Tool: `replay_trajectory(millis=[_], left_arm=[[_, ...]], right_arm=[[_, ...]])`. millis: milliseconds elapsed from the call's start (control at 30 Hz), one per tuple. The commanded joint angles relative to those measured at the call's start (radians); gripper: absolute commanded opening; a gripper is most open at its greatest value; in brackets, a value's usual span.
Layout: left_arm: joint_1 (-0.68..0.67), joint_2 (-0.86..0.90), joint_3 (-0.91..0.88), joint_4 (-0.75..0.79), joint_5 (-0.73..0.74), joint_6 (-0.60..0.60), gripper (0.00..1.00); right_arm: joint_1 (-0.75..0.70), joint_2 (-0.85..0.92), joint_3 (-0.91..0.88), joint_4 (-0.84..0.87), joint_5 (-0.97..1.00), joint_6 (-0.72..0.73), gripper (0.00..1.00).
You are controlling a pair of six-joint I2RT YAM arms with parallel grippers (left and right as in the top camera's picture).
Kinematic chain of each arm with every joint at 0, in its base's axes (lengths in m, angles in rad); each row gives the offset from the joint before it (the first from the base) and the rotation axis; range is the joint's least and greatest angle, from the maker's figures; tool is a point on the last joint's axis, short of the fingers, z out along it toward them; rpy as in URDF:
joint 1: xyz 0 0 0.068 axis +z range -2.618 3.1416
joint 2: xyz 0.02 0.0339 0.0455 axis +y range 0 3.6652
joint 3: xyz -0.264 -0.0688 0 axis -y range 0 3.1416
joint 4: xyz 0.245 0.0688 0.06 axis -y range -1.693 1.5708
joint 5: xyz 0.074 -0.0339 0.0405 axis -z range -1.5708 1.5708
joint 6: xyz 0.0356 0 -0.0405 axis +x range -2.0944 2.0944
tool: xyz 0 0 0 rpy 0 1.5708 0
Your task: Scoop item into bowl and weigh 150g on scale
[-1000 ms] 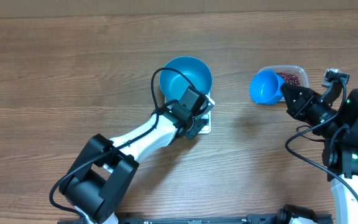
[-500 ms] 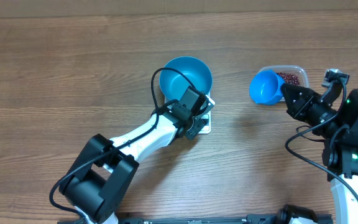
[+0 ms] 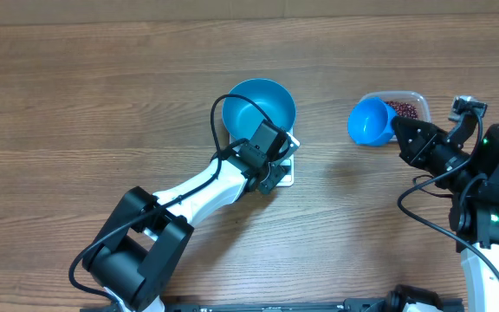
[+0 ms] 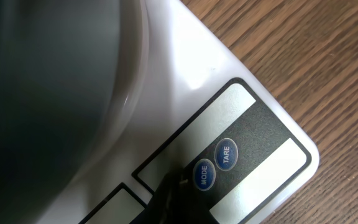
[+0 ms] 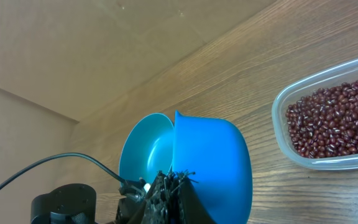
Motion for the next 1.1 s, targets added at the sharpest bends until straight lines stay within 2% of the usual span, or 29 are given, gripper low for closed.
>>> replay_trajectory(millis=[0, 467, 1067], left_arm=[[-0.002, 0.054, -0.012, -0.022, 0.009, -0.013, 0.04], [-0.007, 0.037, 0.000, -0.103, 0.009, -0.014, 0.04], [-0.067, -0.348, 0.003, -0.300, 0.000, -0.025, 0.04]], right_arm=[[-0.006, -0.008, 0.018, 0.002, 0.003, -0.012, 0.04], [-0.006, -0.008, 0.018, 0.001, 0.003, -0.012, 0.04], [-0.006, -0.008, 0.018, 0.001, 0.003, -0.011, 0.04]])
